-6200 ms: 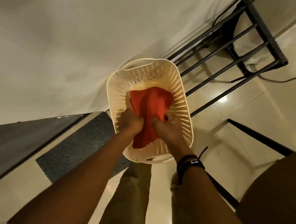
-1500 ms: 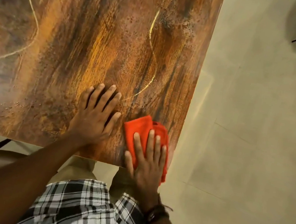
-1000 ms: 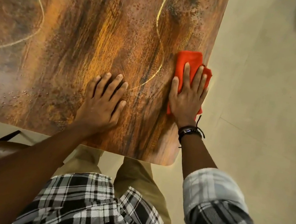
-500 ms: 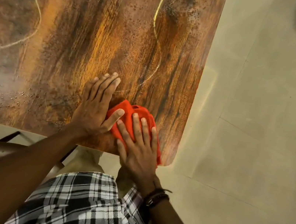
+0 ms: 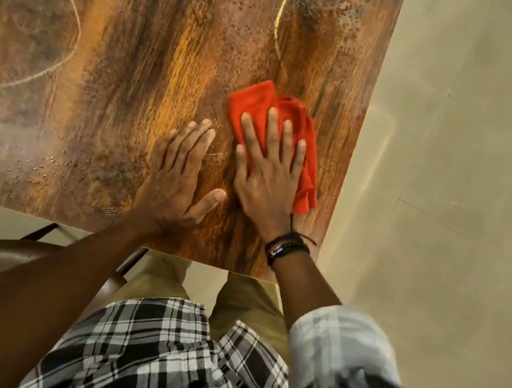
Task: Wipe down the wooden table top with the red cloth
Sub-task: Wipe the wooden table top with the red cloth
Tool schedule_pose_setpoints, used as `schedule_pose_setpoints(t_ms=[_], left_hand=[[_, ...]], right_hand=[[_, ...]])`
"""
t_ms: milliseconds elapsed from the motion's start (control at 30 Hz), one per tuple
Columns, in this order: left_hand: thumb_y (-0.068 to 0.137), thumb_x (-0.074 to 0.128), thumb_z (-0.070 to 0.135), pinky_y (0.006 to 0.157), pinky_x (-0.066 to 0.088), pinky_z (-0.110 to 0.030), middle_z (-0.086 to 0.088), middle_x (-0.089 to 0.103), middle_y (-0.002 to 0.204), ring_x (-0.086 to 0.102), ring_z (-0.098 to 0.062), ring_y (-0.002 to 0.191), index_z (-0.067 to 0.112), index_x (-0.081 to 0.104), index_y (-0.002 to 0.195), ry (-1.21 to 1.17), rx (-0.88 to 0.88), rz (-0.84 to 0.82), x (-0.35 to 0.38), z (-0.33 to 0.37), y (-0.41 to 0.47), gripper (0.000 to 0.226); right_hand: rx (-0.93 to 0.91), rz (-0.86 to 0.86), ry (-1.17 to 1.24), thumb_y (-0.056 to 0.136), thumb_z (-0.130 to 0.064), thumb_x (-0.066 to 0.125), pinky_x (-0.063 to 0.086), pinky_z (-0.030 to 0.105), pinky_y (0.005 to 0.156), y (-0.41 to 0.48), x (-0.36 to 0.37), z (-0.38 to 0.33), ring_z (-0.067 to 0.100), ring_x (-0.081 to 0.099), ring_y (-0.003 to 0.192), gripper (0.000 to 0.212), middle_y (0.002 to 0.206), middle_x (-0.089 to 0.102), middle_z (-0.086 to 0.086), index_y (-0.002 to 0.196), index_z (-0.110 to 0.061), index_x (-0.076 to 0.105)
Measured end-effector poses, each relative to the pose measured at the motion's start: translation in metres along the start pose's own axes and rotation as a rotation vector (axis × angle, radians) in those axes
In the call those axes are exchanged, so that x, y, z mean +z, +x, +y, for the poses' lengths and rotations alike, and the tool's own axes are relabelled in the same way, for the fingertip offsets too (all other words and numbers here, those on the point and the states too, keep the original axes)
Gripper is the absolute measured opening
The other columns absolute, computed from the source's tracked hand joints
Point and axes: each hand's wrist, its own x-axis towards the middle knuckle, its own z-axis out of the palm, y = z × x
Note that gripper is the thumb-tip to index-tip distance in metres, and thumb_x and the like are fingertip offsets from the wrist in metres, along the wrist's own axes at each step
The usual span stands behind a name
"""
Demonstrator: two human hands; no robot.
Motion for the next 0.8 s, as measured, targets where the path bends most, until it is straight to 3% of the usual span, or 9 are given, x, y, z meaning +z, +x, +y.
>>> schedule_pose_setpoints(t_ms=[167, 300, 500, 633, 700, 800], left_hand=[[0.095, 0.026, 0.068, 0.124, 0.010, -0.054, -0.021, 0.022, 0.162, 0.017, -0.033, 0.152, -0.001, 0.020, 0.153, 0.015, 0.035, 0.021, 0.001, -0.001, 0.002, 0.090], [0.095, 0.022, 0.070, 0.123, 0.011, -0.056, -0.019, 0.022, 0.162, 0.017, -0.032, 0.152, 0.001, 0.021, 0.154, 0.046, 0.046, -0.022, 0.003, -0.003, 0.002, 0.091], [0.096, 0.018, 0.069, 0.125, 0.005, -0.051, -0.015, 0.018, 0.165, 0.011, -0.027, 0.155, 0.002, 0.020, 0.156, 0.087, 0.033, -0.122, 0.001, -0.002, 0.002, 0.090], [0.097, 0.017, 0.067, 0.124, 0.007, -0.053, -0.013, 0.019, 0.166, 0.011, -0.024, 0.155, 0.005, 0.020, 0.157, 0.071, 0.014, -0.139, 0.000, -0.003, 0.001, 0.086], [0.098, 0.020, 0.064, 0.122, 0.013, -0.054, -0.013, 0.029, 0.162, 0.021, -0.026, 0.151, 0.008, 0.024, 0.156, 0.070, -0.002, -0.107, -0.003, -0.002, 0.003, 0.082], [0.098, 0.028, 0.060, 0.112, 0.023, -0.055, -0.017, 0.048, 0.143, 0.039, -0.035, 0.130, 0.012, 0.032, 0.151, 0.064, -0.044, -0.030, -0.009, -0.001, 0.036, 0.072]], right_hand=[[-0.101, -0.125, 0.011, 0.105, -0.047, 0.029, 0.015, 0.059, 0.120, -0.106, -0.002, 0.001, 0.026, 0.006, 0.155, 0.054, 0.168, 0.011, 0.002, 0.158, -0.035, 0.021], [0.013, -0.126, -0.011, 0.104, -0.047, 0.032, 0.019, 0.065, 0.117, -0.168, -0.012, 0.049, 0.029, 0.014, 0.154, 0.054, 0.167, 0.016, 0.005, 0.156, -0.031, 0.030], [0.284, -0.019, 0.180, 0.105, -0.049, 0.024, 0.014, 0.061, 0.121, -0.084, -0.019, 0.077, 0.026, 0.004, 0.156, 0.058, 0.168, 0.007, 0.006, 0.158, -0.027, 0.025], [0.270, 0.039, -0.002, 0.107, -0.045, 0.019, 0.010, 0.056, 0.123, -0.024, -0.011, 0.060, 0.031, 0.010, 0.155, 0.055, 0.166, 0.017, 0.012, 0.158, -0.026, 0.026], [0.215, 0.028, -0.027, 0.107, -0.044, 0.021, 0.009, 0.055, 0.124, -0.029, -0.009, 0.045, 0.030, 0.010, 0.155, 0.053, 0.167, 0.016, 0.010, 0.158, -0.029, 0.025], [0.072, -0.050, 0.010, 0.107, -0.043, 0.025, 0.010, 0.055, 0.124, -0.071, -0.007, 0.022, 0.027, 0.006, 0.155, 0.053, 0.168, 0.011, 0.006, 0.158, -0.030, 0.024]])
